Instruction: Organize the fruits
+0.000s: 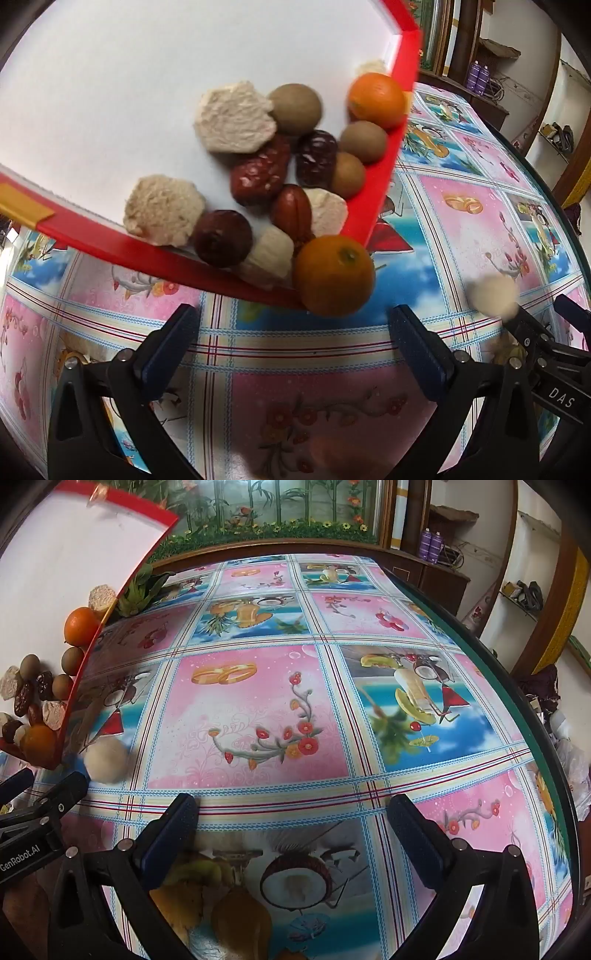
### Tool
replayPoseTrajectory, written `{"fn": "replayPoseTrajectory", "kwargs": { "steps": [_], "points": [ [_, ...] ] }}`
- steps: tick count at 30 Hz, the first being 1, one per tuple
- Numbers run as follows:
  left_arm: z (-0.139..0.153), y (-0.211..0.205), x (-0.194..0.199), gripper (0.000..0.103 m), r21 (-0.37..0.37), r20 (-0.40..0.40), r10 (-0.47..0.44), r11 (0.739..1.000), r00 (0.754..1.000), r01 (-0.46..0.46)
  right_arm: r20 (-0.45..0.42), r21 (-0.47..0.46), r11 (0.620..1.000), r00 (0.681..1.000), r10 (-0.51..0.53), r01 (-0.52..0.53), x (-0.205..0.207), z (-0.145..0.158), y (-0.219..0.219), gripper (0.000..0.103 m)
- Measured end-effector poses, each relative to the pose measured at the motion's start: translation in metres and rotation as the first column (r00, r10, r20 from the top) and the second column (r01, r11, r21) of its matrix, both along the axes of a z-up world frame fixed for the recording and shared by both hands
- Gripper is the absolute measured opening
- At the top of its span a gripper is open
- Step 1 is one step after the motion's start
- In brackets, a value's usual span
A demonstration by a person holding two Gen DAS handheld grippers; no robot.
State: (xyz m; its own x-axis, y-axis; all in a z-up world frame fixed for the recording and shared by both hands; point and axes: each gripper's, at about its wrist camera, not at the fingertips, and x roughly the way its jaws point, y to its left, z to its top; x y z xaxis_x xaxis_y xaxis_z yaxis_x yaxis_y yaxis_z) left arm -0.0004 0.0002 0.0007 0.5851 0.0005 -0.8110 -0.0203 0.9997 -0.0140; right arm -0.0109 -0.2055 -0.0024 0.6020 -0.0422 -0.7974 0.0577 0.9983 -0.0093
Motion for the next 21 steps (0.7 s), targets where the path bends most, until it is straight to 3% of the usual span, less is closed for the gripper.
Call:
{"fn": "replayPoseTrajectory", "kwargs": {
  "steps": [21],
  "points": [
    [0.0013,-0.0014,0.0039,0.103,0.000,-0.007,-0.008,1.000,1.000,0.008,-0.001,0.000,1.000,1.000,0.001,-0.001,-0.0005,-0.0004,-0.0012,0.103]
  ]
}}
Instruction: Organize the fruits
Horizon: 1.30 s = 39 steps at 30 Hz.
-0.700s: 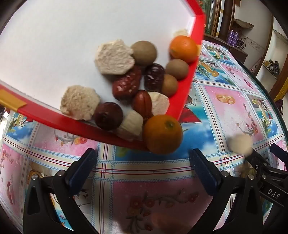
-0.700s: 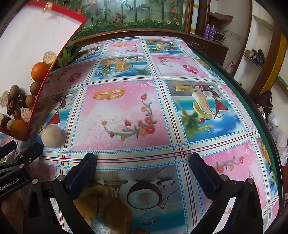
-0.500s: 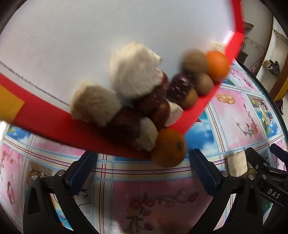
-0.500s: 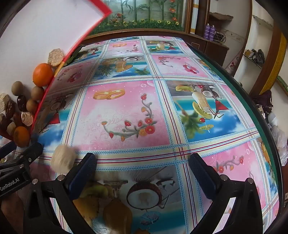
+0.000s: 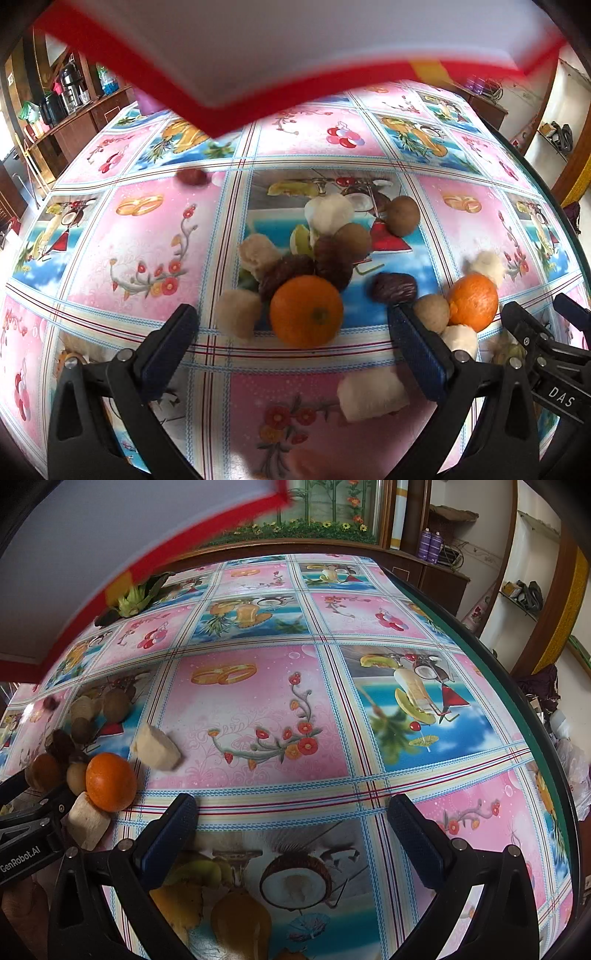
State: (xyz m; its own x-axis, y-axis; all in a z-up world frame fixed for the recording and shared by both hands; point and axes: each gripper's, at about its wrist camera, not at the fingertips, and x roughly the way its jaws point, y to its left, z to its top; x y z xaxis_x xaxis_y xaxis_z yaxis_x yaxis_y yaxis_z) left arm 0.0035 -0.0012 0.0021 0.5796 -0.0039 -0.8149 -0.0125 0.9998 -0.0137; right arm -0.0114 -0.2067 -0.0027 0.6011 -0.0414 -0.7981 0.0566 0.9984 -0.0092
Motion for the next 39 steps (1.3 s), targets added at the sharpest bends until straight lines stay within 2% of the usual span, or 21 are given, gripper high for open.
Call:
{"fn": "replayPoseTrajectory", "kwargs": {
  "steps": [39],
  "points": [
    [-0.0024,-0.0008,-0.0024,0.103,-0.001,0.004,0.002,1.000,1.000,-0.002,-0.002,0.001,1.000,1.000,0.001,-0.001,0.0006,-0.0005,-0.0002,0.103]
  ]
}}
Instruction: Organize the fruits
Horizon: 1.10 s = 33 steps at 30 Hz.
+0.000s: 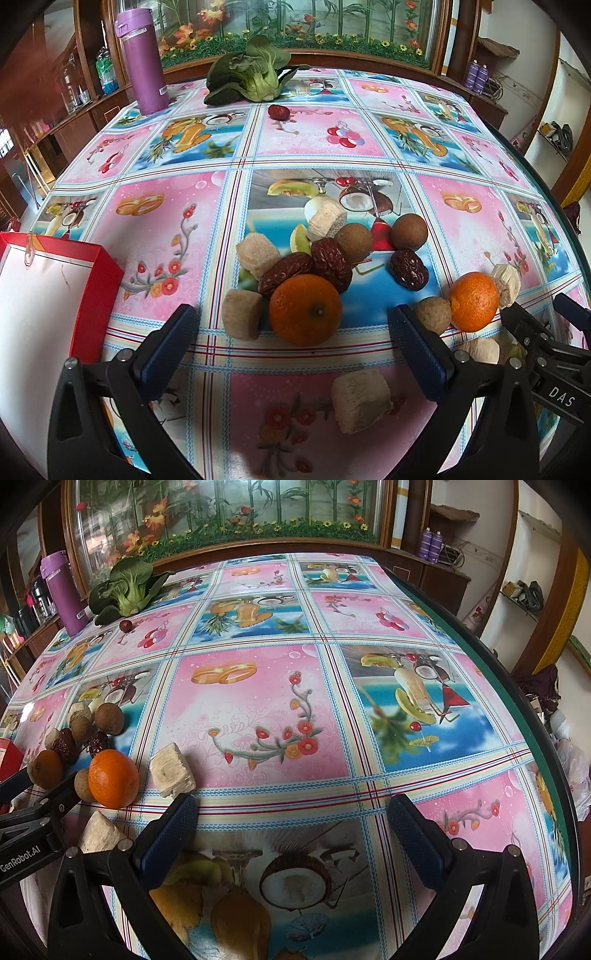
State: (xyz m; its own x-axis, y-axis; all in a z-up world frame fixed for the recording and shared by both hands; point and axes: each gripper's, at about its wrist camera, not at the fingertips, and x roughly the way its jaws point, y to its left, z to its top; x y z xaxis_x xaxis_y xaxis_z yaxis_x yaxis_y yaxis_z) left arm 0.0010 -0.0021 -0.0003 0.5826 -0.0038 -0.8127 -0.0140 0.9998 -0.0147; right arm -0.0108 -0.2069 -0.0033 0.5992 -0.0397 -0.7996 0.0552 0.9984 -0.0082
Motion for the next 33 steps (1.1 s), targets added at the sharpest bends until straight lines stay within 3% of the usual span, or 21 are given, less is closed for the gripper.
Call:
{"fn": "replayPoseTrajectory", "kwargs": {
  "steps": [33],
  "points": [
    [-0.0021,-0.0009,0.0004,0.103,0.000,0.001,0.000,1.000,1.000,0.000,0.000,0.000,1.000,1.000,0.000,0.000,0.0000,-0.0003,0.0000,0.103]
  ]
}}
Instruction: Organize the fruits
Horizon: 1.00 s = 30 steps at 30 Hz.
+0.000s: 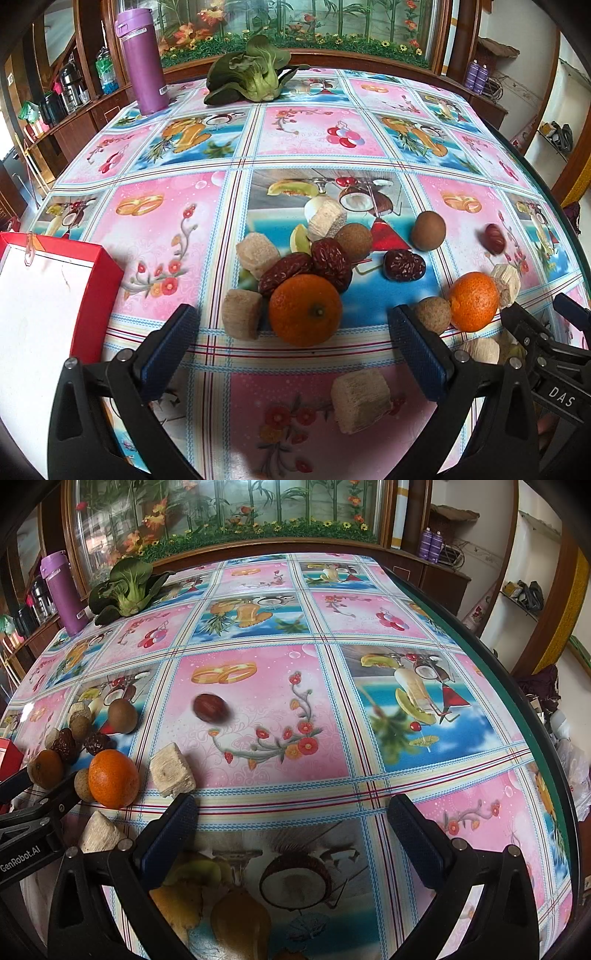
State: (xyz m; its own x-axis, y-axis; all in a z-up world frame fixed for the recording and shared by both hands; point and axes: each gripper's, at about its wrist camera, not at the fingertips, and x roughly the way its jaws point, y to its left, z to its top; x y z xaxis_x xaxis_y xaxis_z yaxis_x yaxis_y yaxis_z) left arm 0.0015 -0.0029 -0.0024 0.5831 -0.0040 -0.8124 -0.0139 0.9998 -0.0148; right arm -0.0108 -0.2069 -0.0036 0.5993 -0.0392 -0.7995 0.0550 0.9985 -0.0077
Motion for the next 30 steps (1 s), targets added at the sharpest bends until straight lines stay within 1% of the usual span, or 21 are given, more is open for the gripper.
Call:
{"fn": "replayPoseTrajectory", "kwargs": {
  "steps": [7,8,9,11,12,13,14,16,18,20,21,22,23,24,25,26,27,28,30],
  "points": [
    [0.000,0.000,0.000,0.103,0.001,0.000,0.000,1.000,1.000,0.000,0.000,0.001,1.000,1.000,0.000,0.000,0.000,0.001,0.000,0.103],
    [0.000,0.000,0.000,0.103,0.000,-0.011,-0.002,1.000,1.000,0.002,0.001,0.002,1.000,1.000,0.000,0.000,0.000,0.001,0.000,0.103],
    [0.002,0.001,0.001,0.103,0.001,-0.046,-0.023,1.000,0.999,0.023,0.000,0.003,1.000,1.000,0.006,-0.006,0.000,0.000,0.000,0.103],
    [0.003,0.005,-0.003,0.103,-0.001,-0.082,-0.067,0.998,0.994,0.067,-0.013,0.009,0.999,0.999,0.040,-0.040,0.000,0.001,0.001,0.102],
    [0.006,0.011,-0.010,0.103,0.004,-0.081,-0.050,0.999,0.995,0.051,-0.008,0.024,0.998,0.998,0.056,-0.056,-0.002,0.004,0.002,0.102],
    [0.011,0.018,-0.019,0.103,0.000,-0.062,-0.035,0.999,0.997,0.035,0.022,0.041,0.996,0.997,0.074,-0.075,-0.009,0.010,0.002,0.102],
    [0.019,0.024,-0.031,0.103,-0.007,-0.022,-0.032,0.999,0.999,0.032,0.067,0.046,0.995,0.994,0.082,-0.085,-0.016,0.017,0.002,0.102],
    [0.036,0.033,-0.052,0.103,0.018,0.059,-0.032,0.999,0.998,0.031,0.163,0.063,0.989,0.979,0.122,-0.134,-0.034,0.033,0.004,0.102],
    [0.050,0.041,-0.069,0.103,0.043,0.117,-0.057,0.998,0.992,0.052,0.229,0.142,0.963,0.954,0.194,-0.230,-0.050,0.044,0.004,0.102],
    [0.058,0.046,-0.081,0.103,0.066,0.157,-0.082,0.995,0.984,0.073,0.256,0.213,0.925,0.931,0.259,-0.315,-0.059,0.051,0.007,0.102],
    [0.060,0.048,-0.081,0.103,0.074,0.161,-0.093,0.994,0.983,0.082,0.254,0.240,0.905,0.922,0.292,-0.352,-0.059,0.054,0.010,0.102],
    [0.059,0.048,-0.081,0.103,0.062,0.153,-0.120,0.992,0.981,0.111,0.252,0.281,0.874,0.909,0.331,-0.396,-0.058,0.055,0.015,0.102],
    [0.059,0.050,-0.080,0.103,0.042,0.145,-0.135,0.991,0.980,0.131,0.256,0.311,0.852,0.901,0.351,-0.421,-0.058,0.055,0.018,0.102],
    [0.059,0.051,-0.078,0.103,0.029,0.143,-0.142,0.990,0.980,0.139,0.253,0.345,0.825,0.890,0.379,-0.449,-0.056,0.055,0.023,0.102],
    [0.058,0.051,-0.076,0.103,0.032,0.146,-0.147,0.989,0.978,0.144,0.248,0.369,0.801,0.880,0.405,-0.472,-0.055,0.055,0.032,0.099],
    [0.056,0.049,-0.075,0.103,0.053,0.143,-0.158,0.987,0.977,0.152,0.239,0.393,0.781,0.874,0.424,-0.486,-0.052,0.054,0.036,0.096],
    [0.054,0.047,-0.075,0.103,0.076,0.132,-0.170,0.984,0.976,0.161,0.219,0.431,0.753,0.867,0.447,-0.497,-0.045,0.050,0.041,0.091],
    [0.053,0.045,-0.075,0.103,0.088,0.126,-0.182,0.981,0.975,0.172,0.193,0.464,0.738,0.869,0.456,-0.490,-0.039,0.044,0.043,0.086],
    [0.051,0.043,-0.077,0.103,0.096,0.130,-0.206,0.976,0.970,0.194,0.153,0.494,0.739,0.882,0.445,-0.458,-0.027,0.038,0.046,0.078]
  ]
}}
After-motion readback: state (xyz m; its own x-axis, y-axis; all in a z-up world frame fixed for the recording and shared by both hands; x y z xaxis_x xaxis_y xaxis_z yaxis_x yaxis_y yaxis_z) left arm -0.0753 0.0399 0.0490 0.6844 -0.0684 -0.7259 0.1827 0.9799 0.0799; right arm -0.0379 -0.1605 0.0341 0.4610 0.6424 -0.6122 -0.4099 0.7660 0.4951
